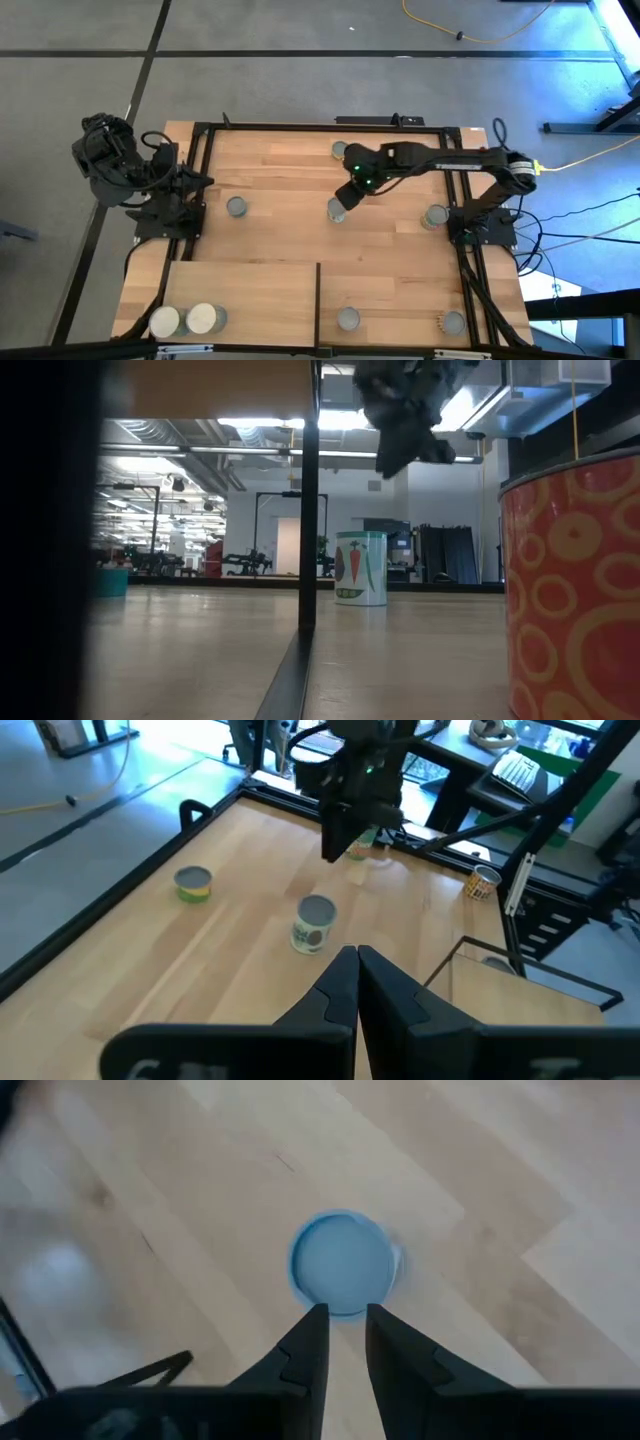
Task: Pick and place cans onto a shelf
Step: Put the canned mixed veggies on the shelf
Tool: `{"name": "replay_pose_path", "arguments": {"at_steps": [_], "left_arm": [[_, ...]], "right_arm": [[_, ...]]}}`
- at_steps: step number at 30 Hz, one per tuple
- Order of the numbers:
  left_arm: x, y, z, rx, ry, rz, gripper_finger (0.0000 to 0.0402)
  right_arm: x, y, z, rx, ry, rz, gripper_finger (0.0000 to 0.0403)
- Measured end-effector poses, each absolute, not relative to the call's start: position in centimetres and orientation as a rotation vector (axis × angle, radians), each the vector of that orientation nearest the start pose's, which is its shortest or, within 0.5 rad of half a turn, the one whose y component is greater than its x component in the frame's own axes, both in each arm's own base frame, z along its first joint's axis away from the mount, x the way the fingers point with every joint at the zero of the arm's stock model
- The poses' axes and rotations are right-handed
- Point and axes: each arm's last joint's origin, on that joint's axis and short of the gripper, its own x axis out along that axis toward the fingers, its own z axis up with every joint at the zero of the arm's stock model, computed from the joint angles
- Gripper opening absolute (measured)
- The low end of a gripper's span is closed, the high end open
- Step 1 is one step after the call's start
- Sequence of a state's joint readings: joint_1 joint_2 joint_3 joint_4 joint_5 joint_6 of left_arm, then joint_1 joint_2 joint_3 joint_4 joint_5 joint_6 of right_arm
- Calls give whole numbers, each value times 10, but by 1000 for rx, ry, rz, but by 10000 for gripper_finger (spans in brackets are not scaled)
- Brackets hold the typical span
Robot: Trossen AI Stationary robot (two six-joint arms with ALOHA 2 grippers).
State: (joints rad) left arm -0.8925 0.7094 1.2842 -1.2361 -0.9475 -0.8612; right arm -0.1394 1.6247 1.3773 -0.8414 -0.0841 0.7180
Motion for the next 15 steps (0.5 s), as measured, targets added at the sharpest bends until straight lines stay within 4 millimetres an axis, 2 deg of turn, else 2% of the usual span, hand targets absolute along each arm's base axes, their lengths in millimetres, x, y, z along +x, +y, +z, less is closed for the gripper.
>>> {"name": "replay_pose_path", "arguments": {"at_steps": [7,15], "left_arm": [[56,-32,407,-329,356,194,0],[56,-32,407,-329,356,194,0]], "right_arm": [[343,-46,253,750,1096,-460,72],[351,-48,233,679,1148,-490,72]]}}
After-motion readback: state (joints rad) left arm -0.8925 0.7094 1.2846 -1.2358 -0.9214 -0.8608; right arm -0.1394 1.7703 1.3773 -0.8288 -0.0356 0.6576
